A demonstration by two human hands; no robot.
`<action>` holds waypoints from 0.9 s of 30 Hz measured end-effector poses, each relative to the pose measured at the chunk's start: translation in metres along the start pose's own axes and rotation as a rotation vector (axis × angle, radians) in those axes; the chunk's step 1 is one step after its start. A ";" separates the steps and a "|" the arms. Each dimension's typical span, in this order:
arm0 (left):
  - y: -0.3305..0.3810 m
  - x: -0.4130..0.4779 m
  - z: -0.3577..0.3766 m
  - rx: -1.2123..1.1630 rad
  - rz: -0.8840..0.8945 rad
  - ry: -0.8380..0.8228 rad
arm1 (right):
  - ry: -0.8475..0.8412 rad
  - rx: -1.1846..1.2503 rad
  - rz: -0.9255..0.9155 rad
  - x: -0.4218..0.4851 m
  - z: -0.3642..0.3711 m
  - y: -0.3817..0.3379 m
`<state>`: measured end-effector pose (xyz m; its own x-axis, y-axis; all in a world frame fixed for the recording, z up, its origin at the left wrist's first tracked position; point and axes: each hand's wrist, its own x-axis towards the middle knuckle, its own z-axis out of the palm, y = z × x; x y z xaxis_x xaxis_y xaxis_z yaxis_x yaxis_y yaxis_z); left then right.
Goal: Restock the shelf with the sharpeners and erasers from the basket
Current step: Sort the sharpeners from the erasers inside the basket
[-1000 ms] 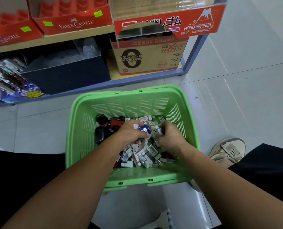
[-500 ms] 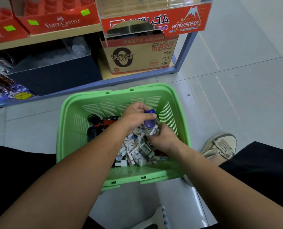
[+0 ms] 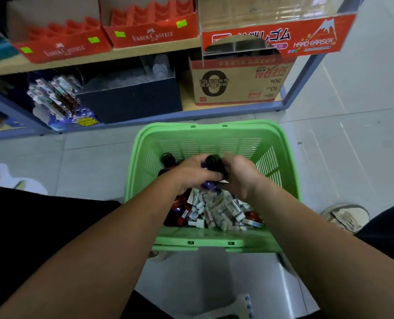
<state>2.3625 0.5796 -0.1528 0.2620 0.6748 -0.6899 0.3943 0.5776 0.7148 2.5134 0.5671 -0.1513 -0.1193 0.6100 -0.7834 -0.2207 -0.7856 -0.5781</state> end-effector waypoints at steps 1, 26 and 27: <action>-0.001 -0.003 -0.004 0.019 0.020 0.022 | -0.097 -0.040 0.041 0.003 0.002 -0.002; -0.064 0.005 -0.023 0.722 -0.022 0.253 | 0.096 -0.892 -0.271 0.042 0.003 0.030; -0.069 0.007 -0.020 0.725 -0.023 0.258 | 0.108 -0.908 -0.266 0.045 0.002 0.032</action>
<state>2.3195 0.5542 -0.2047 0.0679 0.8032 -0.5918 0.8991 0.2079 0.3853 2.4989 0.5696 -0.2043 -0.0734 0.8031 -0.5913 0.6142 -0.4307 -0.6613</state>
